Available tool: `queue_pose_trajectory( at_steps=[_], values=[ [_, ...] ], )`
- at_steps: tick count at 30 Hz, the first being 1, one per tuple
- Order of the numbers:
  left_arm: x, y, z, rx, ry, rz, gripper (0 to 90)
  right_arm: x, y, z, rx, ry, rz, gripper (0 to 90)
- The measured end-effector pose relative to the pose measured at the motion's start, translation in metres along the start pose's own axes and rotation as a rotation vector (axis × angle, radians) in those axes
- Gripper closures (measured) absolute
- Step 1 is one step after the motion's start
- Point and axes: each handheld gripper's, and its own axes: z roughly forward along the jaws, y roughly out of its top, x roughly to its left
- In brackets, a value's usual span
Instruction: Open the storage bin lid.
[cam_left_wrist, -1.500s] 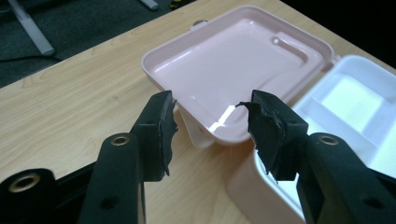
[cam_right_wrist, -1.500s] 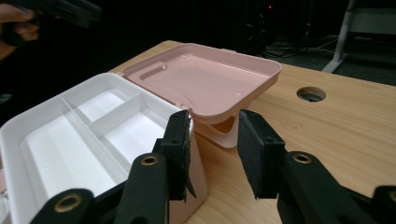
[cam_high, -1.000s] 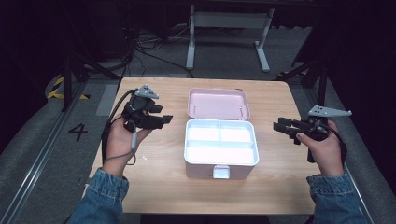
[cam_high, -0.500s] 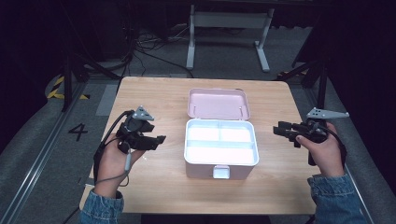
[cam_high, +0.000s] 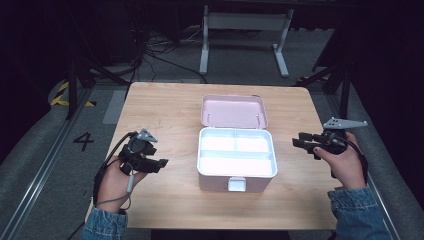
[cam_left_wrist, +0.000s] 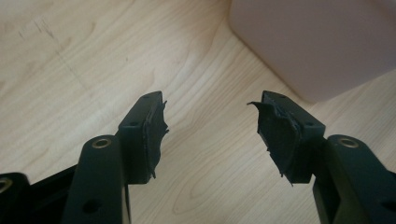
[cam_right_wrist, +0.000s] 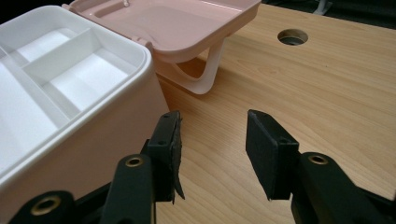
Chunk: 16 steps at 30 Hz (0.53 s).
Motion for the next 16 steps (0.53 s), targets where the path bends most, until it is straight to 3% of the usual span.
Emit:
queue_pose_trajectory(
  at_steps=[9,16],
  values=[
    [0.007,-0.004,0.020,0.081,-0.019,-0.038,42.2,-0.003,-0.005,0.006,0.036,-0.024,0.008,56.1],
    [0.014,-0.008,0.027,0.088,-0.020,-0.089,41.7,-0.004,-0.006,0.006,0.032,-0.018,0.015,55.1]
  ],
)
